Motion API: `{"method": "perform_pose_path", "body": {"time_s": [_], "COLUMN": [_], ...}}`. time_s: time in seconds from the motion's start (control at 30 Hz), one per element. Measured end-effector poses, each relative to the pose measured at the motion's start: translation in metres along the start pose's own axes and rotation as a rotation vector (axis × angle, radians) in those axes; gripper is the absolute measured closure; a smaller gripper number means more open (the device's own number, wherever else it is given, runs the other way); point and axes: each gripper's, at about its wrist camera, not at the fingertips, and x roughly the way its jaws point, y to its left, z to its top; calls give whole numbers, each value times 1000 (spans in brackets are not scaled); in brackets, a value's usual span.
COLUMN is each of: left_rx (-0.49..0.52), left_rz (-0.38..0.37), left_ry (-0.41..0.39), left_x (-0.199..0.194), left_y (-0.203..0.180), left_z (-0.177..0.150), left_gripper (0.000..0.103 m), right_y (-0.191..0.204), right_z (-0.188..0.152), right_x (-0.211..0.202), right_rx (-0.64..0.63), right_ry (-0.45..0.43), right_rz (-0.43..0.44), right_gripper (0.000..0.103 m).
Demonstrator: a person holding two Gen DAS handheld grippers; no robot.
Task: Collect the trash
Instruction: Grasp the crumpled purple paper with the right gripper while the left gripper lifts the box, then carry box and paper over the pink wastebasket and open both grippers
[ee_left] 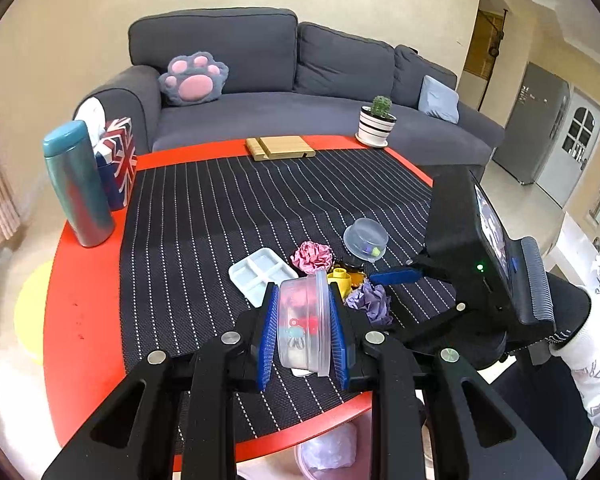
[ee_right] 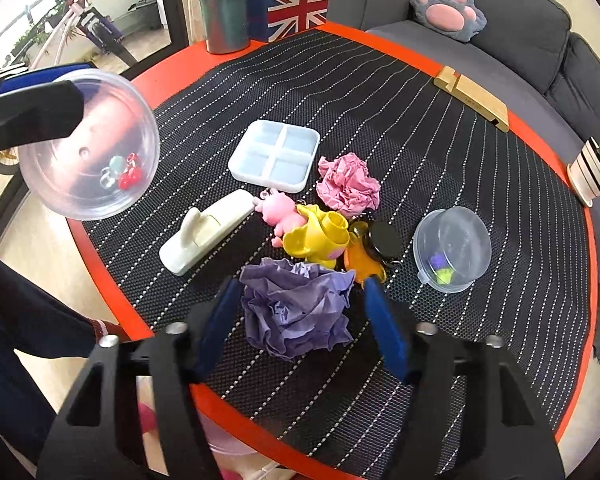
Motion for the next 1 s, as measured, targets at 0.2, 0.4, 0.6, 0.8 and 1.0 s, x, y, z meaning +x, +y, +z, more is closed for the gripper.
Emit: {"method": "perform_pose_path", "body": {"time_s": [0.2,0.4,0.6,0.8,1.0], "left_rx": [9,18,42,83,101], "left_rz": [-6,-8,-4,3,-3], "left_ry": [1,3,5,12,33], "left_x": [-1,-1,-3,-10,-18], "left_y": [-2,-4,-10,-20,-32], "left_z": [-1,-2,-2,-3,-13], "left_gripper": [79,79,79,79,79], "right_y": [-1,-7,-8,-10,-8], "right_z": [-1,-3,-7,-21,-44], "right_x": [-7,-18,-36,-60,-94], "right_rx": [0,14,27,40,67], "right_ry": [-20,-49,-86,-117,-169], "right_rz": [-9,-11,6,29,68], "right_gripper": [62,74,76,77,76]}}
